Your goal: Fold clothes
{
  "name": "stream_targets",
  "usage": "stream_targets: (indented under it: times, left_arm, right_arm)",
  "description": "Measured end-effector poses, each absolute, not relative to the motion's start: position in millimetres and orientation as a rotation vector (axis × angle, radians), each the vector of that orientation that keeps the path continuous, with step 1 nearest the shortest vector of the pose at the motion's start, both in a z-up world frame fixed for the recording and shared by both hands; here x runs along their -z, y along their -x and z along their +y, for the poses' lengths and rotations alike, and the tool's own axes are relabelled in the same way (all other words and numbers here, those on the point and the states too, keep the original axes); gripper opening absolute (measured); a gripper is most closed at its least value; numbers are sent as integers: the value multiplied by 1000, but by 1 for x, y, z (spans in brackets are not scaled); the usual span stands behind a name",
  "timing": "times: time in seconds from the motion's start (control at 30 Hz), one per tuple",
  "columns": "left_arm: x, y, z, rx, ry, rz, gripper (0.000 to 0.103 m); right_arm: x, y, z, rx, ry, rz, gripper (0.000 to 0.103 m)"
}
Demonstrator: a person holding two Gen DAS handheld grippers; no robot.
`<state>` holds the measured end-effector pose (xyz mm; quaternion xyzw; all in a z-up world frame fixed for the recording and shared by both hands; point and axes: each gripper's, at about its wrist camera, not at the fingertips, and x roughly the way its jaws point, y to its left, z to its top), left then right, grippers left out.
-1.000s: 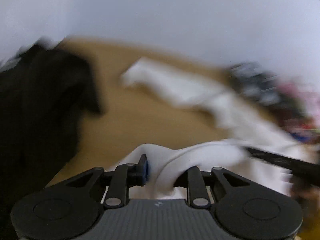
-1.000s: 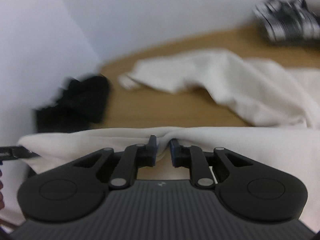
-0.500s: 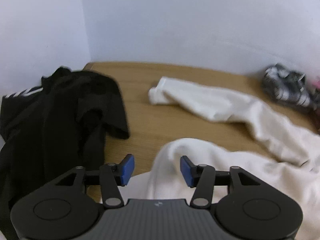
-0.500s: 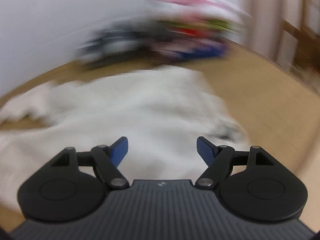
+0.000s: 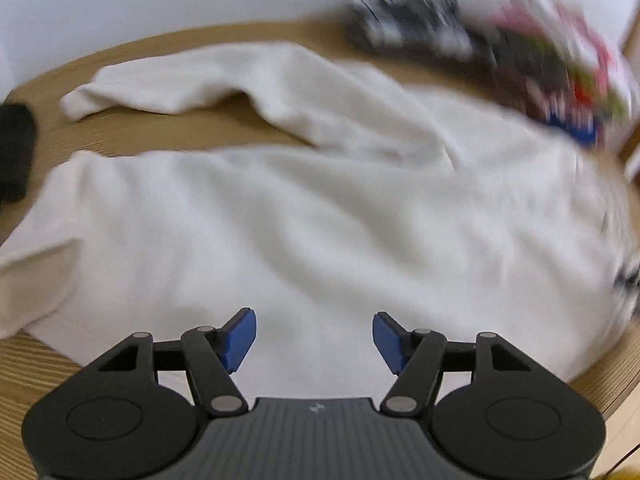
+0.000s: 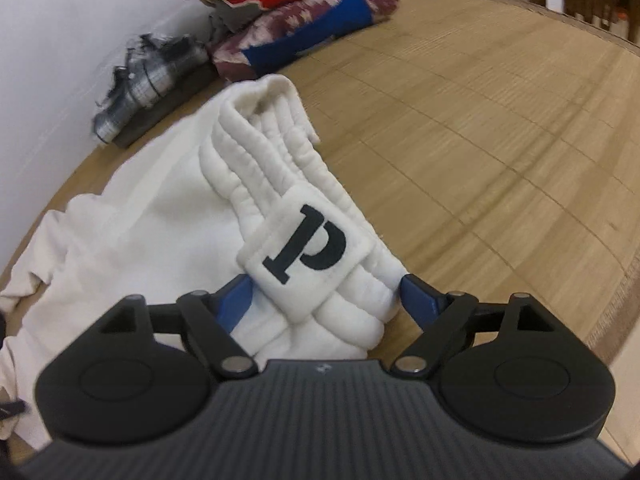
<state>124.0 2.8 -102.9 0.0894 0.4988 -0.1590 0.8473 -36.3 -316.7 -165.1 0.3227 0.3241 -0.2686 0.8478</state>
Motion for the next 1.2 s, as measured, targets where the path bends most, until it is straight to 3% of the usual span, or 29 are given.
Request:
stream_targets:
  times: [0.1,0.2,0.3,0.57,0.67,0.8,1.2]
  left_arm:
    - [124,-115,-29,378,-240,1103,65]
    - [134,-103,-54,431,-245,1148,64]
    - [137,-88,-90,478,-310,1151,68]
    - [138,-41,-184,838,-390,1198,69]
    - [136,-30,-191,885,-448,1161,69]
    - [130,-42,-153,741,-436,1156,69]
    - [83,-71,23,216,-649,964,75]
  right_arm:
    - [161,35,-329,476,-650,652,49]
    - [148,40,-342,405,-696,612,38]
    - [128,49,-350,404,-682,591,36]
    - [93,79,-412,686,-499,653,35]
    - [105,81,-438,780,-378,764,49]
    - [117,77,-443,818,-329,848,56]
    - [82,67,-398,872,-19,935,55]
